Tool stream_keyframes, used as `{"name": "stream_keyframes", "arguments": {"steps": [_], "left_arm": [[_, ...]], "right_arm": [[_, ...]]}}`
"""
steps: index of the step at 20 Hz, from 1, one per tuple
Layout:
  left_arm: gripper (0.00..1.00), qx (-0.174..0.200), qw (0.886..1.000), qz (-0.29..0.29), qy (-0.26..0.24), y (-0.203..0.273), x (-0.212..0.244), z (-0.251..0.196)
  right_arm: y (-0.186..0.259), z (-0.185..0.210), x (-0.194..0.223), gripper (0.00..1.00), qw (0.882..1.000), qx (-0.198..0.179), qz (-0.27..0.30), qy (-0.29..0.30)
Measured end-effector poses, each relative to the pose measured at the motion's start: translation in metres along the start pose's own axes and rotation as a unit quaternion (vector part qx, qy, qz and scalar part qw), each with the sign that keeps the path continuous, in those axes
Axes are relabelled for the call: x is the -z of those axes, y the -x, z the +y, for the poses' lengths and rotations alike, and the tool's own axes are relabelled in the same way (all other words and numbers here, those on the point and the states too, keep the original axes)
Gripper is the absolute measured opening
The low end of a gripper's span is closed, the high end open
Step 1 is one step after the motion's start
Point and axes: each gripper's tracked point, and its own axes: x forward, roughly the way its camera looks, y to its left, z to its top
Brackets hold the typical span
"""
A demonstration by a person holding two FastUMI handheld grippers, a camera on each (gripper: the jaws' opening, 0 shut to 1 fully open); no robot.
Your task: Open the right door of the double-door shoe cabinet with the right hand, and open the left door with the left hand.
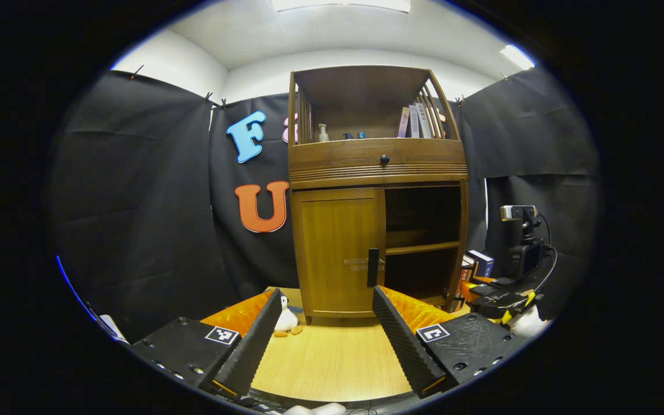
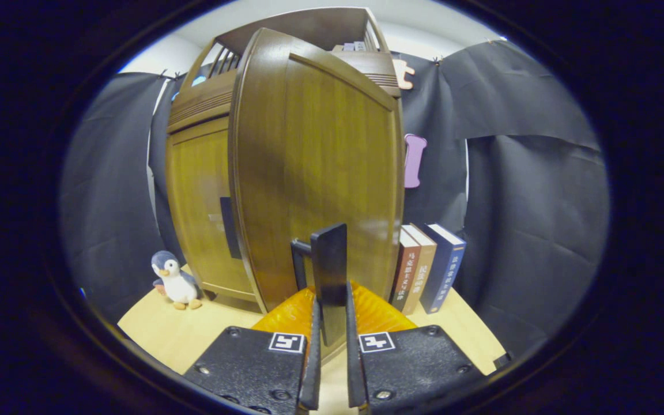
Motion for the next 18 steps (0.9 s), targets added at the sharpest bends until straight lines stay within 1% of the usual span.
{"name": "stream_keyframes", "arguments": {"steps": [4,8,9,10,11,12,15,16,17,18], "left_arm": [[0.96,0.013,1.0,0.002,0.001,-0.005,0.001,-0.008],[0.96,0.026,1.0,-0.001,0.0,-0.007,-0.001,-0.018],[0.96,0.03,1.0,-0.001,-0.001,-0.008,-0.001,-0.022],[0.96,0.033,0.999,-0.002,-0.002,-0.008,-0.001,-0.024],[1.0,0.035,0.999,-0.002,-0.004,-0.008,-0.002,-0.026],[0.96,0.037,0.999,-0.002,-0.005,-0.009,-0.003,-0.028],[0.96,0.039,0.999,-0.005,-0.008,-0.009,-0.004,-0.033],[1.0,0.038,0.999,-0.006,-0.009,-0.01,-0.004,-0.034],[0.96,0.035,0.999,-0.005,-0.01,-0.009,-0.004,-0.036],[0.96,0.032,0.999,-0.004,-0.01,-0.01,-0.004,-0.038]], "right_arm": [[0.009,-0.038,0.0,0.16,1.0,0.027,-0.001,-0.007],[0.014,-0.078,0.0,0.06,0.998,0.057,-0.002,0.0],[0.016,-0.088,0.0,0.05,0.998,0.062,-0.002,-0.005],[0.015,-0.09,-0.001,0.05,0.998,0.054,-0.002,-0.013],[0.016,-0.094,-0.001,0.04,0.999,0.05,-0.002,-0.013],[0.016,-0.096,-0.001,0.04,0.999,0.046,-0.003,-0.01],[0.016,-0.103,-0.002,0.04,0.999,0.033,-0.006,-0.005],[0.016,-0.107,-0.003,0.04,1.0,0.027,-0.007,-0.005],[0.017,-0.111,-0.002,0.04,1.0,0.022,-0.005,-0.006],[0.018,-0.116,-0.003,0.04,1.0,0.016,-0.004,-0.004]]}}
